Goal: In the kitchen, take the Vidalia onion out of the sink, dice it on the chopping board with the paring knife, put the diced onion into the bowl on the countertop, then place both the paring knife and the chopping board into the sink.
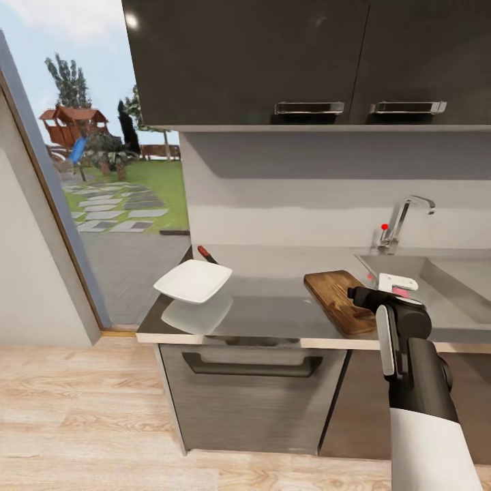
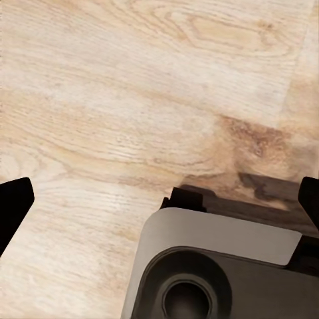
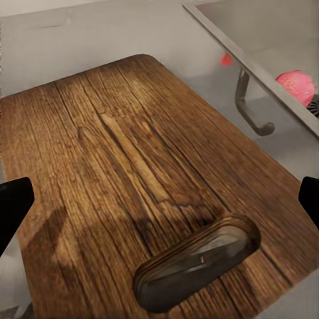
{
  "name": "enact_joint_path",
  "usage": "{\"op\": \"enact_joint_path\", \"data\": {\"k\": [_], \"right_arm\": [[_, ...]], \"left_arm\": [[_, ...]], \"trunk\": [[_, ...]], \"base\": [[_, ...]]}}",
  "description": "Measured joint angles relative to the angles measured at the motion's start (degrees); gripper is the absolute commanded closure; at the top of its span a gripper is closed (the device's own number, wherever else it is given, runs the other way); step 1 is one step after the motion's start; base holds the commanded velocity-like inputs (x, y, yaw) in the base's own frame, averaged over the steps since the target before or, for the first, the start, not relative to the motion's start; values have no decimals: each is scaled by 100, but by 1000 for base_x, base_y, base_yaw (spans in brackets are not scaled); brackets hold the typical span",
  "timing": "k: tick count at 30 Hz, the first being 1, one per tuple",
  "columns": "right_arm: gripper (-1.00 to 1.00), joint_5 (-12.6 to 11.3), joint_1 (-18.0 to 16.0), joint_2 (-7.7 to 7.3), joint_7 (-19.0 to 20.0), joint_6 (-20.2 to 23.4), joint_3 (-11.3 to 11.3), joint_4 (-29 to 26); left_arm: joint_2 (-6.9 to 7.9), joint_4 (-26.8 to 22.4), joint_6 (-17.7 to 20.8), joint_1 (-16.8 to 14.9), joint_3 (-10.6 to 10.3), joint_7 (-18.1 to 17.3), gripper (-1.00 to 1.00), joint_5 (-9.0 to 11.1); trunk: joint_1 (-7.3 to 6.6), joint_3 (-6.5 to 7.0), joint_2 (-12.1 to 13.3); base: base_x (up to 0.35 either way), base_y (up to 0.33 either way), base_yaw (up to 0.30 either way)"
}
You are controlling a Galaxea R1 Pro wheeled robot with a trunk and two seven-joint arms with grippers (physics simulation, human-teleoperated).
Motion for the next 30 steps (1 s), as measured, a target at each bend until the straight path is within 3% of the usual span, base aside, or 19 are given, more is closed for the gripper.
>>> {"op": "enact_joint_path", "data": {"k": [13,22,30], "right_arm": [[-100,9,0,-1,-124,-2,-44,0],[-100,10,0,8,-1238,-55,-198,-5],[-100,6,0,8,-1301,-68,-200,-1]], "left_arm": [[2,0,6,-2,-15,0,-100,0],[2,34,4,2,-10,0,-100,0],[2,148,0,2,0,-3,-100,0]], "trunk": [[0,0,0],[0,0,0],[1,0,0]], "base": [[0,0,0],[0,0,0],[-17,0,0]]}}
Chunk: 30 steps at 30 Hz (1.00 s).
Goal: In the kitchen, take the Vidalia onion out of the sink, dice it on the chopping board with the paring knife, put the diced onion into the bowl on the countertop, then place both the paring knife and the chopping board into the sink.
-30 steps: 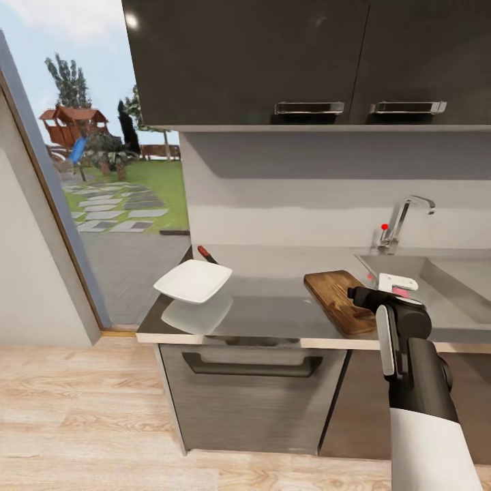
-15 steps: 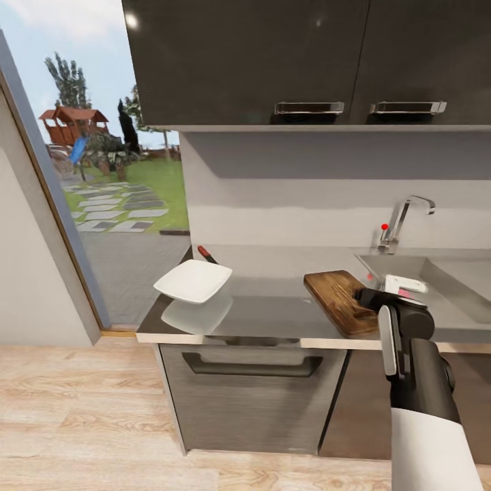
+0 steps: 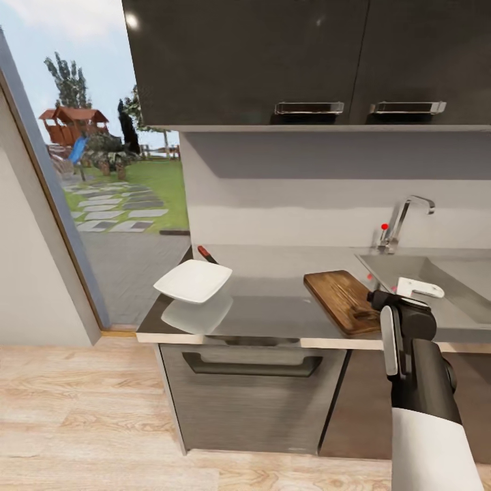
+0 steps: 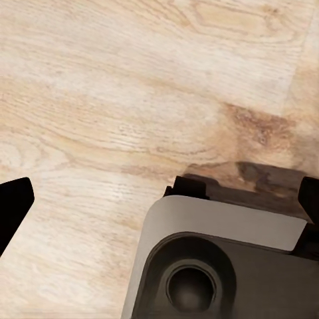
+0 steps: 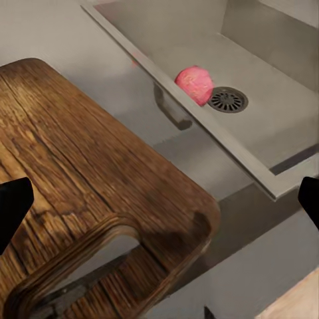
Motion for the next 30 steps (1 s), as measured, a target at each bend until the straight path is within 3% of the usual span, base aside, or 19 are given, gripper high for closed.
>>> {"op": "enact_joint_path", "data": {"k": [6,10,14,18,23,30], "right_arm": [[-100,0,0,19,-185,-26,-11,4],[-100,-9,0,56,-483,-287,-428,25],[-100,-25,0,72,-541,-408,-618,39],[-100,-32,0,106,-556,-441,-668,43],[-100,-35,0,361,-593,-424,-673,45],[-100,-46,2,397,-595,-417,-656,45]], "left_arm": [[-2,16,2,-1,3,-4,-100,6],[-1,58,0,0,0,-5,-100,3],[-2,81,1,-5,1,-5,-100,0],[-2,88,0,-5,2,-5,-100,0],[-4,90,0,-6,3,-5,-100,-1],[-2,90,-1,-6,2,-5,-100,-1]], "trunk": [[1,0,0],[0,0,0],[-1,0,0],[0,0,0],[-1,0,0],[0,-15,0]], "base": [[-135,0,0],[-23,0,0],[-6,0,0],[-1,0,0],[0,0,0],[0,0,0]]}}
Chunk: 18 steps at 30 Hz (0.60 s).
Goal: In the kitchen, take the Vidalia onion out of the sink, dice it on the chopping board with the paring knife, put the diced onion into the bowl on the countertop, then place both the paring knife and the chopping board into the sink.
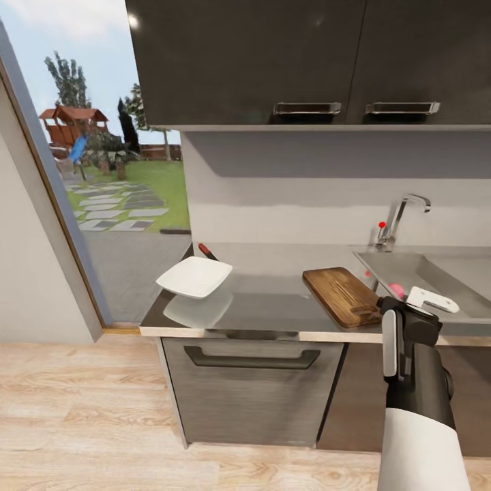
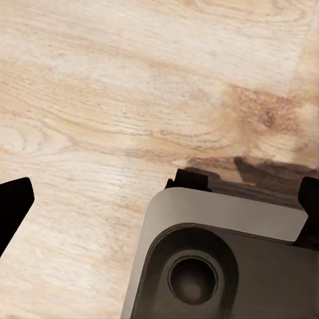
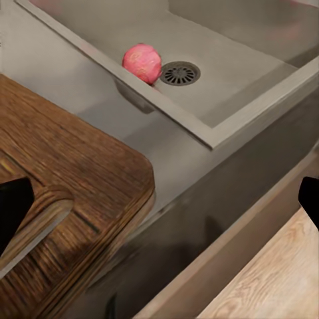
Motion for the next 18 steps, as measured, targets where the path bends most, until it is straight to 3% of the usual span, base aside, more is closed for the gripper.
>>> {"op": "enact_joint_path", "data": {"k": [14,18], "right_arm": [[-100,-9,0,9,-9,23,13,0],[-100,-12,1,81,-3,27,24,0]], "left_arm": [[-2,0,1,1,0,0,-100,0],[-4,0,2,2,3,0,-100,0]], "trunk": [[0,-26,0],[0,-36,0]], "base": [[0,0,0],[0,0,0]]}}
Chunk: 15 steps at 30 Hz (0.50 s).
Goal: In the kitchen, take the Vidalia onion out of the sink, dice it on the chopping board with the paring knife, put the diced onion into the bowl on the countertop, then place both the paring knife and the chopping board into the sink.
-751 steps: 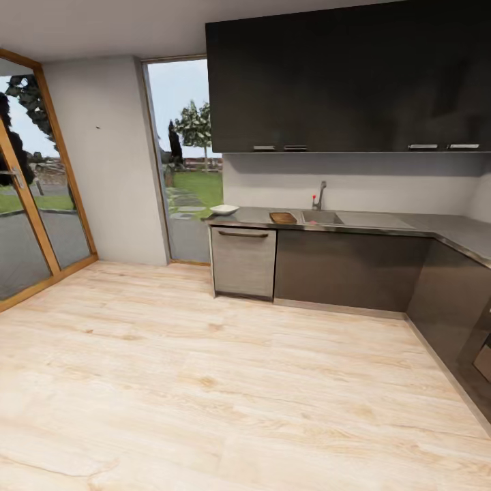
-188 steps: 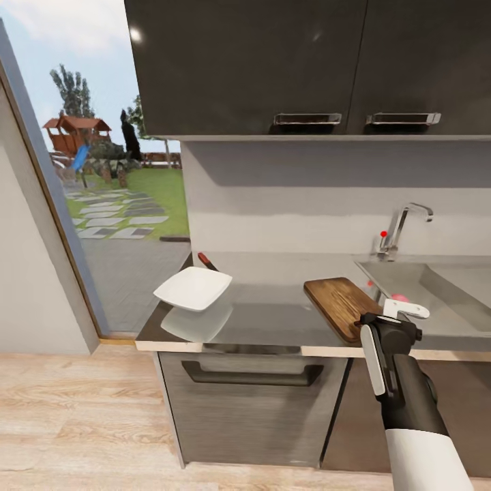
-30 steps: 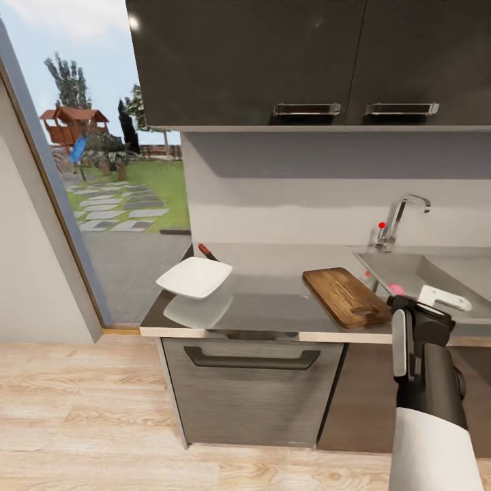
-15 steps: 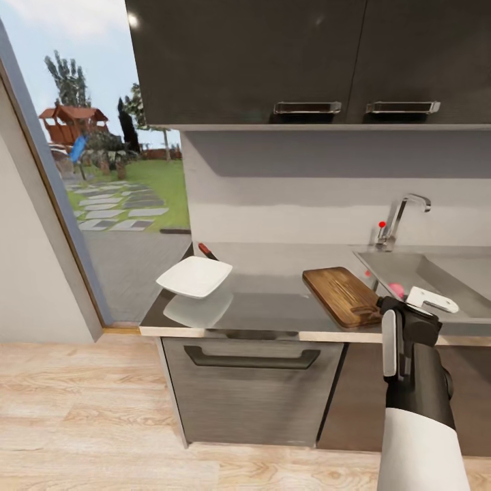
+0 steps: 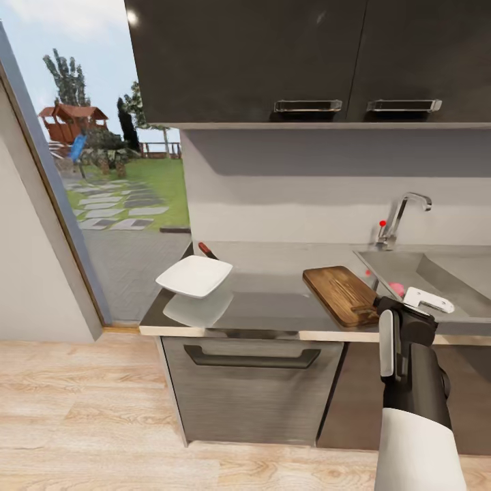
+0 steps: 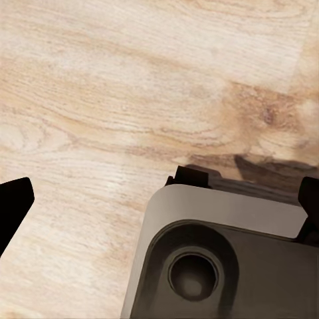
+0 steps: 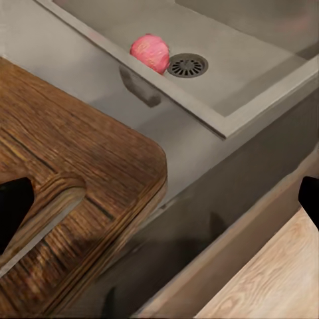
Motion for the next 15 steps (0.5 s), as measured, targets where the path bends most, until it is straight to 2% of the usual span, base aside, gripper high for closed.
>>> {"op": "enact_joint_path", "data": {"k": [7,15], "right_arm": [[-100,2,-1,71,3,8,16,0],[-100,2,3,84,3,46,22,0]], "left_arm": [[1,0,1,-2,4,0,-100,0],[0,0,0,-2,2,0,-100,0]], "trunk": [[0,-20,0],[0,-46,0]], "base": [[0,0,0],[0,0,0]]}}
